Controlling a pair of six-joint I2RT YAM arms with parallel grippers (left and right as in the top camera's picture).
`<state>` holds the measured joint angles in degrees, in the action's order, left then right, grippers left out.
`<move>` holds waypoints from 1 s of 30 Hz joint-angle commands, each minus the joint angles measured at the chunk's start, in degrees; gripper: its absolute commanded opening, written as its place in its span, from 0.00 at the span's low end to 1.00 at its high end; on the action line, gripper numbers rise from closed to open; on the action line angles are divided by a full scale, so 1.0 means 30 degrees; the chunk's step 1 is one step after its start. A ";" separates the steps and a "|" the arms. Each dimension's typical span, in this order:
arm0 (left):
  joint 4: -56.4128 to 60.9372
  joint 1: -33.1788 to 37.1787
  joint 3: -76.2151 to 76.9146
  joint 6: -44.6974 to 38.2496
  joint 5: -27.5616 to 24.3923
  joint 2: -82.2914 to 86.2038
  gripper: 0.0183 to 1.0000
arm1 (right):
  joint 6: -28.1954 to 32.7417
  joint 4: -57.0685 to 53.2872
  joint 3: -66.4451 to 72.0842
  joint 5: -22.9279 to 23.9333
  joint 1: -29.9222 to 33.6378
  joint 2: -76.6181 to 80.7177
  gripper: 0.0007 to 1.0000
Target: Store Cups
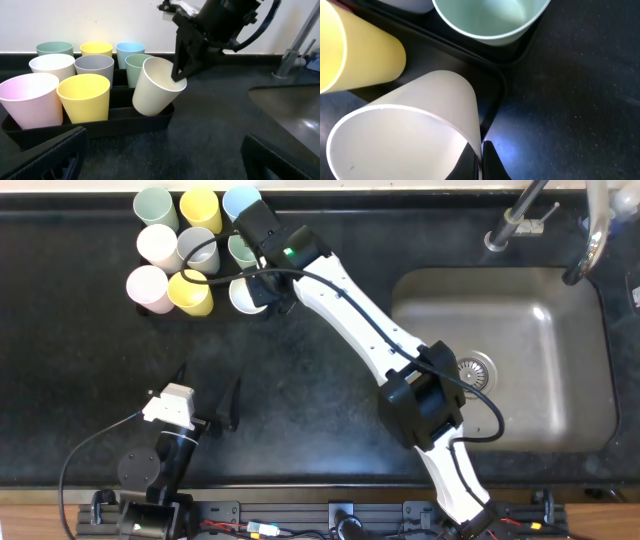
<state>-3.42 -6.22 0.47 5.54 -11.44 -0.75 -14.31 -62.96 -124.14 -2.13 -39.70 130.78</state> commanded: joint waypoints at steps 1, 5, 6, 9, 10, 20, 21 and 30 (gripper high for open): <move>-0.0044 0.0146 -0.0007 -0.0357 -0.0321 0.0197 1.00 | -0.0393 0.0393 -0.0430 0.0036 -0.0175 0.0211 0.04; -0.0044 0.0146 -0.0007 -0.0357 -0.0313 0.0197 1.00 | -0.0386 0.0430 -0.0423 0.0109 -0.0175 0.0379 0.04; -0.0044 0.0146 -0.0007 -0.0357 -0.0321 0.0197 1.00 | -0.0386 0.0437 -0.0408 0.0124 -0.0175 0.0415 0.04; -0.0044 0.0146 -0.0007 -0.0357 -0.0321 0.0197 1.00 | -0.0393 0.0495 -0.0408 0.0240 -0.0175 0.0466 0.06; -0.0044 0.0146 -0.0007 -0.0357 -0.0321 0.0197 1.00 | -0.0386 0.0525 -0.0408 0.0255 -0.0175 0.0503 0.06; -0.0044 0.0146 -0.0007 -0.0357 -0.0321 0.0197 1.00 | -0.0393 0.0488 -0.0408 0.0532 -0.0175 0.0619 0.16; -0.0044 0.0146 -0.0007 -0.0357 -0.0321 0.0197 1.00 | -0.0393 0.0488 -0.0408 0.0532 -0.0175 0.0619 0.19; -0.0044 0.0146 -0.0007 -0.0357 -0.0321 0.0197 1.00 | -0.0291 0.0466 -0.0415 0.0525 0.0095 -0.0605 0.53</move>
<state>-3.42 -6.22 0.47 5.54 -11.42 -0.75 -15.38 -61.67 -124.14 -1.06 -39.77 132.18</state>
